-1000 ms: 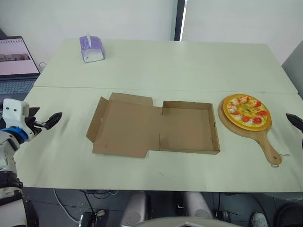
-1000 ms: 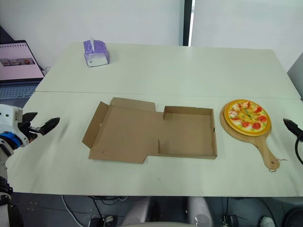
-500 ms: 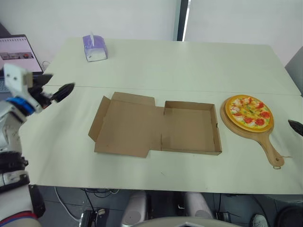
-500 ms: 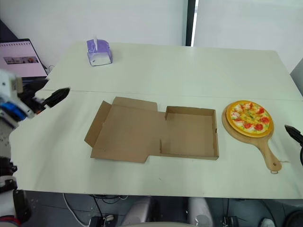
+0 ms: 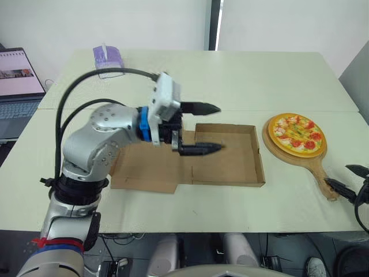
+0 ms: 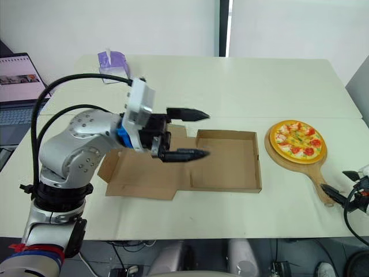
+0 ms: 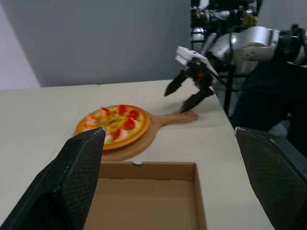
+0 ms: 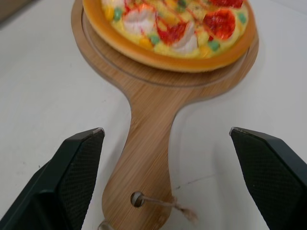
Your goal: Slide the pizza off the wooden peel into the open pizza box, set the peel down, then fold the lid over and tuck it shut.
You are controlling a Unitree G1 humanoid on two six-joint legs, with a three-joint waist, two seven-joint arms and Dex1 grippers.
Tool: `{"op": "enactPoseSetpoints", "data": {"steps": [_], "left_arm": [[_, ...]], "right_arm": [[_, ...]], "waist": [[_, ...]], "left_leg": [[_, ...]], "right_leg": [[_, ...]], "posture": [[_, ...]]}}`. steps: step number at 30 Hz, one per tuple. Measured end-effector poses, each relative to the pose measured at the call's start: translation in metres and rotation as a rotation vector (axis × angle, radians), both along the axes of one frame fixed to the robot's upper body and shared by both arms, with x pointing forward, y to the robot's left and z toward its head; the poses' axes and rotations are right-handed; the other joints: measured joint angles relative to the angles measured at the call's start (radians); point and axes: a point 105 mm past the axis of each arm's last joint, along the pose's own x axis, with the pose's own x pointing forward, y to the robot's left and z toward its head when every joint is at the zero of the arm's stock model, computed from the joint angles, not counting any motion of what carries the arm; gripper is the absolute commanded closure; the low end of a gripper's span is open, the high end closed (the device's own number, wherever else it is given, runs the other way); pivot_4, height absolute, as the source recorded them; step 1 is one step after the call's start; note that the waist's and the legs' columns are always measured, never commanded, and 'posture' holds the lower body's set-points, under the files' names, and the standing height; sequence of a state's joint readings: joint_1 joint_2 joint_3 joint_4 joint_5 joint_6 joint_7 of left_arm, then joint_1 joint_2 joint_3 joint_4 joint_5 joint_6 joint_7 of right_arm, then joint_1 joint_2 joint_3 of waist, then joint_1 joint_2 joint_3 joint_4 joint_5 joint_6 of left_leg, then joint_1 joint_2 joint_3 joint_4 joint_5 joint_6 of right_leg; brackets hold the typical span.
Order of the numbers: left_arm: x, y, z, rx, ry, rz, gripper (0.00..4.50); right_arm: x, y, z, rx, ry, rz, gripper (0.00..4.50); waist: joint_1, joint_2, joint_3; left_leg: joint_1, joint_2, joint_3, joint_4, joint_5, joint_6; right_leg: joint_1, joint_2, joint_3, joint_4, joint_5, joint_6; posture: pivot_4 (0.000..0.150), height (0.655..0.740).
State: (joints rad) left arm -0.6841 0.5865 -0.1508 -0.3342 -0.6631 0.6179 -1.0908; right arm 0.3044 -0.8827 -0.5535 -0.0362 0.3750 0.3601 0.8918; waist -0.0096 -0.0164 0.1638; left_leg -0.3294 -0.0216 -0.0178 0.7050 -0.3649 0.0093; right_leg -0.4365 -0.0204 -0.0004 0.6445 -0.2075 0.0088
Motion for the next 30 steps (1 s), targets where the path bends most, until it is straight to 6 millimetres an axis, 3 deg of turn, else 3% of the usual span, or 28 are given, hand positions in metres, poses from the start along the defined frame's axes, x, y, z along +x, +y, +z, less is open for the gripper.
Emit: {"op": "enactPoseSetpoints", "data": {"steps": [10, 18, 21, 28, 30], "left_arm": [[-0.006, -0.010, -0.014, 0.014, -0.015, -0.035, 0.02], [-0.005, -0.010, -0.017, 0.010, 0.002, -0.008, 0.02], [-0.007, -0.010, -0.020, 0.011, 0.008, -0.004, 0.00], [-0.007, -0.010, -0.019, 0.010, 0.000, 0.006, 0.00], [-0.007, -0.010, -0.019, 0.012, 0.000, 0.008, 0.00]], "right_arm": [[0.031, 0.001, -0.028, 0.063, 0.030, -0.067, 0.00], [0.044, -0.001, -0.031, 0.086, 0.023, -0.076, 0.00], [0.043, 0.001, -0.032, 0.109, 0.031, -0.070, 0.65], [0.041, 0.003, -0.033, 0.150, 0.041, -0.071, 2.88], [0.041, 0.003, -0.033, 0.151, 0.041, -0.077, 2.92]], "waist": [[0.005, 0.000, 0.000], [0.003, -0.003, -0.001], [0.003, -0.003, -0.001], [0.004, -0.004, -0.001], [0.004, -0.004, 0.000]], "left_leg": [[0.001, -0.001, 0.002, 0.000, 0.000, 0.000], [0.002, -0.001, 0.002, 0.001, 0.000, 0.001], [0.002, 0.000, 0.002, 0.001, 0.000, 0.001], [0.002, 0.000, 0.002, 0.001, 0.000, 0.001], [0.002, 0.000, 0.001, 0.001, 0.000, 0.001]], "right_leg": [[0.000, 0.000, 0.003, -0.001, 0.002, -0.004], [0.003, 0.000, 0.003, -0.001, 0.003, -0.004], [0.003, 0.000, 0.003, -0.001, 0.003, -0.004], [0.003, 0.000, 0.003, -0.001, 0.003, -0.004], [0.003, 0.000, 0.003, -0.001, 0.003, -0.004]], "posture": [[0.150, 0.7400], [0.150, 0.7400], [0.150, 0.7400], [0.150, 0.7400], [0.150, 0.7400]]}}
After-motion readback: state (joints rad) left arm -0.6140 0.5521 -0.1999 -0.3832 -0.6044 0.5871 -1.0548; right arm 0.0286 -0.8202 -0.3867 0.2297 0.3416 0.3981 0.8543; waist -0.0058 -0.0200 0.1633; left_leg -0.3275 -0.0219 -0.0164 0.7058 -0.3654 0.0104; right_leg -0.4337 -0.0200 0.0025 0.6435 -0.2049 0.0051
